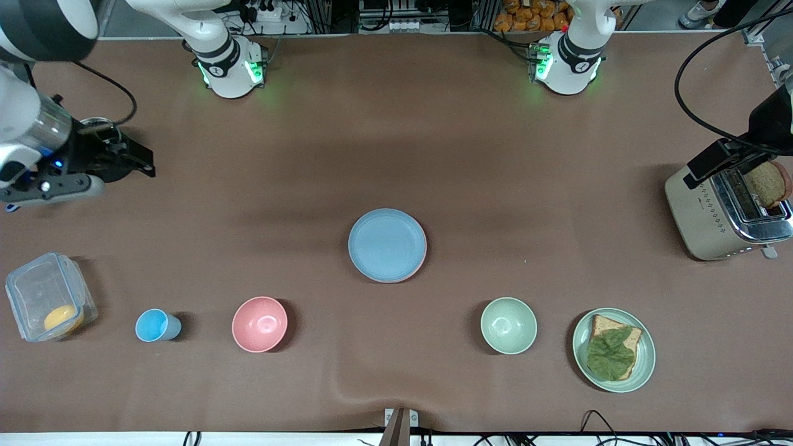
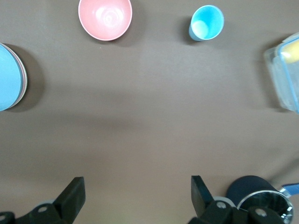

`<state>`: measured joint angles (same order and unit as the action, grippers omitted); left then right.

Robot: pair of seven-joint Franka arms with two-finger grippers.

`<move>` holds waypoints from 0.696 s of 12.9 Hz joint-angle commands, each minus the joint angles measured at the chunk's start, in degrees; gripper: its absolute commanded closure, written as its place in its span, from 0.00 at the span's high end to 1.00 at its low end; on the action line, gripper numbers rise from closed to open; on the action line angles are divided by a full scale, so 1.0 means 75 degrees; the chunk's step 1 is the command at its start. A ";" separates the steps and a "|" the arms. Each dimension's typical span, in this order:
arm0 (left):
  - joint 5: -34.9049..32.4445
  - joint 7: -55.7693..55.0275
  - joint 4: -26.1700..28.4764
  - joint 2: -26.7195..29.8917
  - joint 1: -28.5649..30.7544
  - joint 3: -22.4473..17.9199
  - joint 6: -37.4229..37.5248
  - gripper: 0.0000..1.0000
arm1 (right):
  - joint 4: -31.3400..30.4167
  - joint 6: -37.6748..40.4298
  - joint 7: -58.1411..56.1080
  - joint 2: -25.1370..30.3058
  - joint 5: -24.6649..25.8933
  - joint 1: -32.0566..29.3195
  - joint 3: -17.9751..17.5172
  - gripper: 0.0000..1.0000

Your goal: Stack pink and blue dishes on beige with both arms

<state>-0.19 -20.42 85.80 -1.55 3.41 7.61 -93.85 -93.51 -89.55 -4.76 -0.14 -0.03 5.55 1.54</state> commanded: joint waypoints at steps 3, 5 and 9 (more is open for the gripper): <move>0.0178 0.0144 -0.0072 0.0031 0.0026 -0.0030 0.0150 1.00 | 0.0304 0.0186 -0.0151 0.0077 0.0168 -0.0201 -0.0041 1.00; 0.0178 0.0144 -0.0072 0.0031 0.0026 -0.0030 0.0150 1.00 | 0.0304 0.0186 -0.0163 0.0077 0.0168 -0.0201 -0.0041 1.00; 0.0178 0.0144 -0.0061 0.0031 0.0026 -0.0030 0.0162 1.00 | 0.0304 0.0151 -0.0151 0.0077 0.0168 -0.0189 -0.0053 1.00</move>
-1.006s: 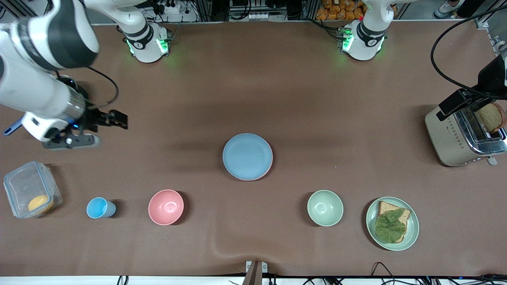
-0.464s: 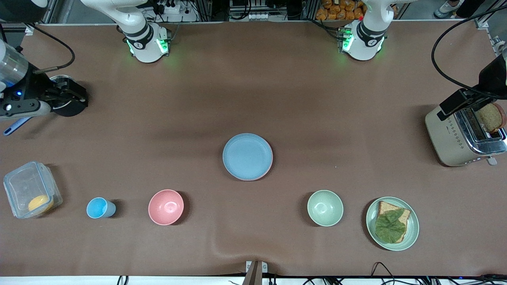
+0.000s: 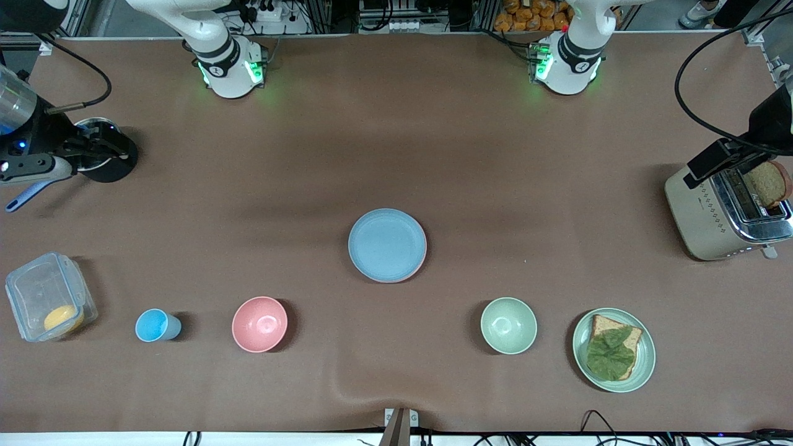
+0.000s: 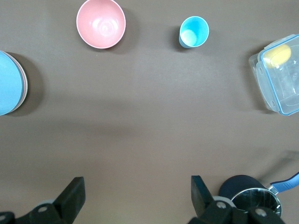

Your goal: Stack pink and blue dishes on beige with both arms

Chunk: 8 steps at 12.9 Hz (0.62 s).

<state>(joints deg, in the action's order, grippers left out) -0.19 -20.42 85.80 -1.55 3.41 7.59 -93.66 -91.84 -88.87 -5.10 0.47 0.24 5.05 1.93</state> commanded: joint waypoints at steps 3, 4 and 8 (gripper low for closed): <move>0.0178 0.0144 -0.0061 0.0031 0.0014 -0.0016 0.0137 1.00 | 0.0069 0.0084 -0.0105 -0.0004 0.0120 -0.0134 -0.0093 1.00; 0.0178 0.0144 -0.0072 0.0031 0.0014 -0.0016 0.0137 1.00 | 0.0069 0.0073 -0.0093 -0.0004 0.0120 -0.0134 -0.0093 1.00; 0.0166 0.0132 -0.0084 0.0031 0.0026 -0.0039 0.0149 1.00 | 0.0057 -0.0009 0.0001 -0.0016 0.0120 -0.0309 -0.0093 1.00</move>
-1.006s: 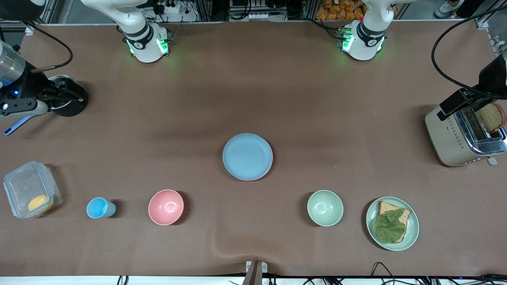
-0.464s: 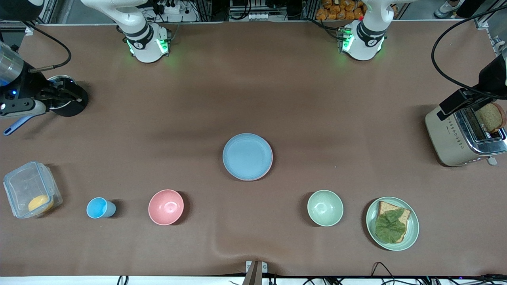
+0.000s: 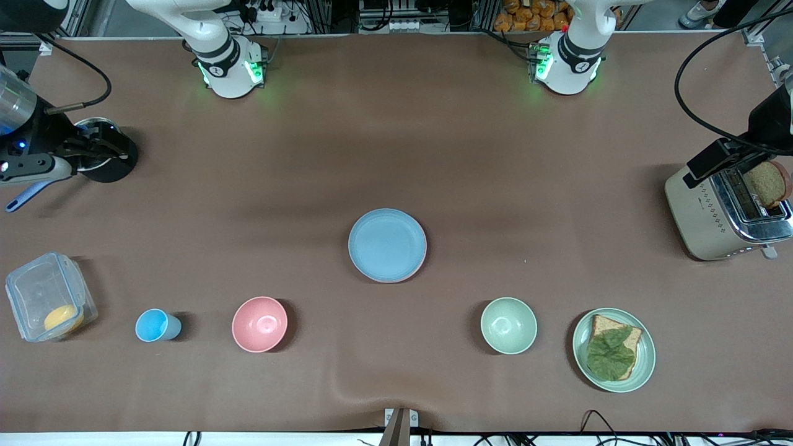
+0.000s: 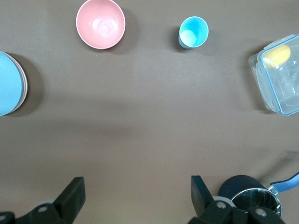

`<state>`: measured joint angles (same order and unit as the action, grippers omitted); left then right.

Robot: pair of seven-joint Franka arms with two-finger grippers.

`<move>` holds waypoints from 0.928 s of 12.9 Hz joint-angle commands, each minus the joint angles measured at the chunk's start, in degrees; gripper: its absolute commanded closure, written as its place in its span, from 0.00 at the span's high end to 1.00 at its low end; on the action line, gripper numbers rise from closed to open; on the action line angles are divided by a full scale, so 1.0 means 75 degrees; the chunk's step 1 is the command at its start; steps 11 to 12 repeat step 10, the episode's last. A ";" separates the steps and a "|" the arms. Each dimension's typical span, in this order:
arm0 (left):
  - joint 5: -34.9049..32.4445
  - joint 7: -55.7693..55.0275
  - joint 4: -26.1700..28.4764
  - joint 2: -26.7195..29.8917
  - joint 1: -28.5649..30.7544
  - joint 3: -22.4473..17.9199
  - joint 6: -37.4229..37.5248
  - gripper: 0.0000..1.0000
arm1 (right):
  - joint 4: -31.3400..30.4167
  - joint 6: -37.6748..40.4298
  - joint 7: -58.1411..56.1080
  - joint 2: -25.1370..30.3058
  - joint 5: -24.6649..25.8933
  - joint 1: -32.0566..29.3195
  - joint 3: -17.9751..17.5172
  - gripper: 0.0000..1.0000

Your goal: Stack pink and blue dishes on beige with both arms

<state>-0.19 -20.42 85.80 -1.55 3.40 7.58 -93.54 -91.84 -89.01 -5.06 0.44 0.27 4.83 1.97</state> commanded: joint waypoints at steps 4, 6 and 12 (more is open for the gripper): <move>0.0107 0.0109 -0.0119 0.0031 0.0027 -0.0026 0.0331 1.00 | -0.0001 -0.0084 0.0006 -0.0036 -0.0001 -0.0749 -0.0099 1.00; 0.0107 0.0109 -0.0119 0.0031 0.0027 -0.0014 0.0413 1.00 | -0.0001 -0.0085 0.0006 -0.0036 -0.0001 -0.0785 -0.0099 1.00; 0.0142 0.0109 -0.0119 0.0031 0.0027 -0.0014 0.0589 1.00 | -0.0013 -0.0014 0.0006 -0.0012 -0.0001 -0.0762 -0.0111 1.00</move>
